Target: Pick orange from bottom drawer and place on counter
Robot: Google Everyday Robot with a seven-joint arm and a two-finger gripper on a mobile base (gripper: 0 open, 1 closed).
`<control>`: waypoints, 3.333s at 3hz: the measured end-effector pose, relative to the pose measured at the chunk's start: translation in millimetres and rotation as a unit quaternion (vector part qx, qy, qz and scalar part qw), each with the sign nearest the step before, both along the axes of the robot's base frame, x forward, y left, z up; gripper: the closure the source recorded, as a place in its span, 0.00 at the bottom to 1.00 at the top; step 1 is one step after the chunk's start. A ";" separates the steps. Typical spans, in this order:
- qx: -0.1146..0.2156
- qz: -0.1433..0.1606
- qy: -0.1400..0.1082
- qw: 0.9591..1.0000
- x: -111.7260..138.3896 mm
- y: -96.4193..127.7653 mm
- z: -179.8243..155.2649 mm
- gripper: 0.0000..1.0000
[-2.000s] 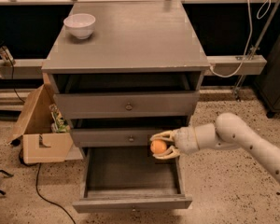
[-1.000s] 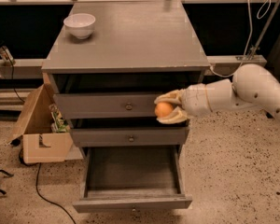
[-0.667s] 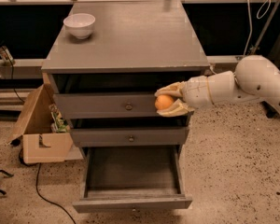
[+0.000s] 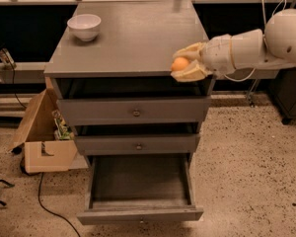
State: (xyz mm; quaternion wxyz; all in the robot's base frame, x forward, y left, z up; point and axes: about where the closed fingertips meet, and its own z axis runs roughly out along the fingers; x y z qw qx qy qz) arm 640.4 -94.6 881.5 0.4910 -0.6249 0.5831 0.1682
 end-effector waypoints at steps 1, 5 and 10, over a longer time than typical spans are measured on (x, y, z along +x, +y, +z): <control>0.040 -0.048 0.016 0.998 47.8 -6.1 17.4 1.00; 0.067 -0.197 0.058 0.976 181.9 -9.6 28.0 1.00; 0.079 -0.347 0.197 0.914 274.0 -9.9 -44.1 0.27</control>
Offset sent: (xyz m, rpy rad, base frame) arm 0.0405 -0.0057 0.0138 0.0658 0.0298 -0.0847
